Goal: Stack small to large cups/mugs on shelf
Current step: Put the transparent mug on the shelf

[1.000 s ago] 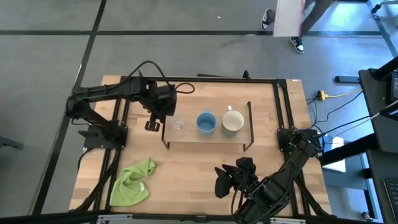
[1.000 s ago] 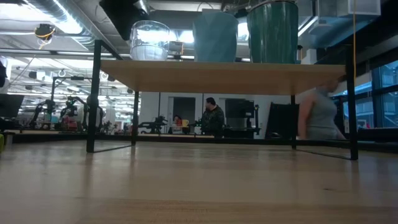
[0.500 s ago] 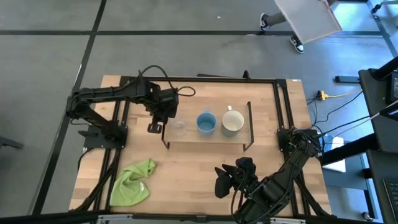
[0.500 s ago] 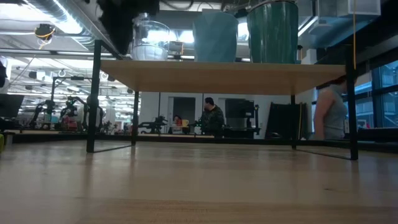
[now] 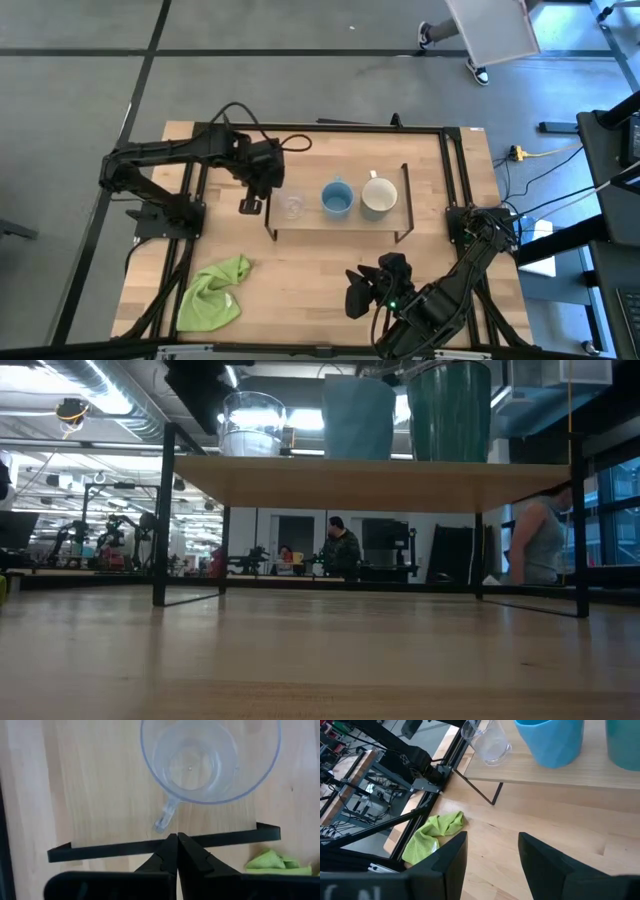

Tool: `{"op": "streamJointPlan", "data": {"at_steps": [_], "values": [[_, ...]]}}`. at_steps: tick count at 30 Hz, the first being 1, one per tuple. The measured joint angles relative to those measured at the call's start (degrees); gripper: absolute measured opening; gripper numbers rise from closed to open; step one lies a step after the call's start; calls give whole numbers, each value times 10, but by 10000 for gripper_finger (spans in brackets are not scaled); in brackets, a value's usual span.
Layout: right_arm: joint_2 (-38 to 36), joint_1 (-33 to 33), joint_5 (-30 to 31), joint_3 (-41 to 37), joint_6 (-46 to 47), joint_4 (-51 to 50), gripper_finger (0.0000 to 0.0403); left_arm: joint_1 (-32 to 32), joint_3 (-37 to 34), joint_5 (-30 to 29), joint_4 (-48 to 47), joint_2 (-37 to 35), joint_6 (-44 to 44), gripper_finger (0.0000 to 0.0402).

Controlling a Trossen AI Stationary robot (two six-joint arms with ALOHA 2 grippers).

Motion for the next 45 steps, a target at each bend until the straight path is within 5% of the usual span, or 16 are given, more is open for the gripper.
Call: {"op": "streamJointPlan", "data": {"at_steps": [45], "values": [[0,0,-11,0,15,1,177,46,-7,16,131,22,58,0]]}}
